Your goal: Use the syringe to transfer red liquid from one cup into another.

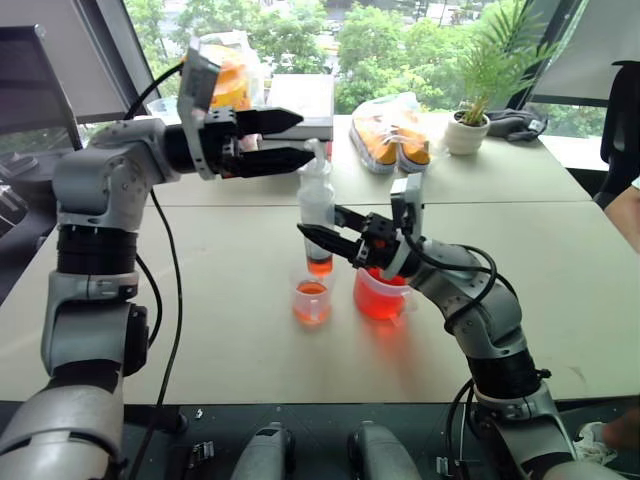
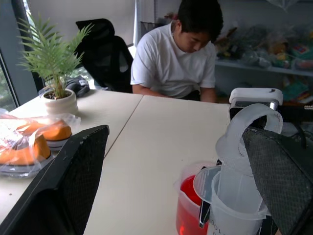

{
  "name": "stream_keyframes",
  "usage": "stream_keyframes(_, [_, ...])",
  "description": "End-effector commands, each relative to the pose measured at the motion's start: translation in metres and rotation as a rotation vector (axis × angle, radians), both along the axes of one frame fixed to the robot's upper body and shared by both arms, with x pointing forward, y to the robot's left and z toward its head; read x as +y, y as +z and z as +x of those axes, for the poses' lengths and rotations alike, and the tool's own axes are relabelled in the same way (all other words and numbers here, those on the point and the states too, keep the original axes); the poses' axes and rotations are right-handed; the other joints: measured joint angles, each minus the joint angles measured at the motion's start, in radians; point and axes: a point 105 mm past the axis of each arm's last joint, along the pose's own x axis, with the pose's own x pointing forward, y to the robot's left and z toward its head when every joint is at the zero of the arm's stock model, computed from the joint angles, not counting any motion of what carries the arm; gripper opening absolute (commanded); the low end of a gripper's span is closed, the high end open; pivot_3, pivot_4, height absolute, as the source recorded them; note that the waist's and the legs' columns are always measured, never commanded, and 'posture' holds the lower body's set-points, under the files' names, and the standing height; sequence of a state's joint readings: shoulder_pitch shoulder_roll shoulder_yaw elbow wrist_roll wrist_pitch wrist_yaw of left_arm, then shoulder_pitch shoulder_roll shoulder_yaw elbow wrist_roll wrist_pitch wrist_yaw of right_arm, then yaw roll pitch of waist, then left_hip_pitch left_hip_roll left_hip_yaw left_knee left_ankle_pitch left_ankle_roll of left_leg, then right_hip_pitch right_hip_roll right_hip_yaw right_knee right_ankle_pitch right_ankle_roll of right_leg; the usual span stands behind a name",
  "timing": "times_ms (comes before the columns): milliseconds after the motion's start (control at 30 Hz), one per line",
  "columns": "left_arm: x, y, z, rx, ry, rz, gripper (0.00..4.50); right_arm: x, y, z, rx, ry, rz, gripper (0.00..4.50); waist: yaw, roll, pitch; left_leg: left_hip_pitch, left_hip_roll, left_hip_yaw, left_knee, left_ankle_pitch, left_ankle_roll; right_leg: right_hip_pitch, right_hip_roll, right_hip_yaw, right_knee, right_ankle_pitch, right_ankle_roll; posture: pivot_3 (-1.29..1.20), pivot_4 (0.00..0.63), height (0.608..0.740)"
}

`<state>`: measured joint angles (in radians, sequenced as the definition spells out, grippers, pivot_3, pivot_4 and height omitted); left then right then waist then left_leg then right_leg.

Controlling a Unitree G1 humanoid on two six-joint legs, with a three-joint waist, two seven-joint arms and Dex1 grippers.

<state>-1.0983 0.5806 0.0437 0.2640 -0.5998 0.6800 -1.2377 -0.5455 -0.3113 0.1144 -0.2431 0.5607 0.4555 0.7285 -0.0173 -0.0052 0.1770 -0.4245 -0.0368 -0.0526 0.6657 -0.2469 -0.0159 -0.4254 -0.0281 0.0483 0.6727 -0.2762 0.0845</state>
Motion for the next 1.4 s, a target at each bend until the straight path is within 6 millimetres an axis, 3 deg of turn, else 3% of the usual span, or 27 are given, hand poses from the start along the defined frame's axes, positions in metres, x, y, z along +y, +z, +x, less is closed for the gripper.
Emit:
stream_keyframes(33, [-0.008, 0.008, -0.008, -0.061, -0.030, 0.009, 2.59, 0.003, 0.017, -0.008, -0.070, 0.021, 0.025, 1.40, 0.000, 0.000, 0.000, 0.000, 0.000, 0.000, 0.000, 0.000, 0.000, 0.000, 0.000, 0.000, 0.000, 0.000, 0.000, 0.00, 0.150, 0.740])
stream_keyframes(200, [-0.018, 0.007, -0.016, -0.052, -0.084, 0.000, 0.06, 0.005, 0.020, -0.009, -0.067, 0.029, 0.029, 1.40, 0.000, 0.000, 0.000, 0.000, 0.000, 0.000, 0.000, 0.000, 0.000, 0.000, 0.000, 0.000, 0.000, 0.000, 0.000, 0.00, 0.150, 0.740])
stream_keyframes(367, [-0.022, 0.003, -0.024, -0.043, -0.134, 0.015, 0.06, 0.006, 0.024, -0.010, -0.071, 0.035, 0.036, 1.40, -0.003, 0.000, 0.000, 0.000, 0.000, 0.000, 0.000, 0.000, 0.000, 0.000, 0.000, 0.000, 0.000, 0.000, 0.000, 0.00, 0.150, 0.740])
stream_keyframes(600, [-0.020, -0.030, -0.026, -0.049, -0.137, 0.157, 0.06, 0.004, 0.045, -0.010, -0.100, 0.035, 0.068, 1.40, -0.001, 0.000, 0.000, 0.000, 0.000, 0.000, 0.000, 0.000, 0.000, 0.000, 0.000, 0.000, 0.000, 0.000, 0.000, 0.00, 0.150, 0.740])
stream_keyframes(1133, [-0.024, -0.056, -0.028, -0.030, -0.153, 0.212, 0.06, -0.008, 0.087, -0.012, -0.156, 0.006, 0.157, 1.40, 0.000, 0.000, 0.000, 0.000, 0.000, 0.000, 0.000, 0.000, 0.000, 0.000, 0.000, 0.000, 0.000, 0.000, 0.000, 0.00, 0.150, 0.740])
stream_keyframes(1267, [-0.024, -0.057, -0.029, -0.025, -0.155, 0.218, 0.06, -0.010, 0.089, -0.014, -0.143, 0.006, 0.168, 1.40, 0.000, 0.000, 0.000, 0.000, 0.000, 0.000, 0.000, 0.000, 0.000, 0.000, 0.000, 0.000, 0.000, 0.000, 0.000, 0.00, 0.150, 0.740])
stream_keyframes(1400, [-0.022, -0.048, -0.027, -0.030, -0.143, 0.200, 0.06, -0.006, 0.077, -0.016, -0.105, 0.020, 0.149, 1.40, 0.000, 0.000, 0.000, 0.000, 0.000, 0.000, 0.000, 0.000, 0.000, 0.000, 0.000, 0.000, 0.000, 0.000, 0.000, 0.00, 0.150, 0.740])
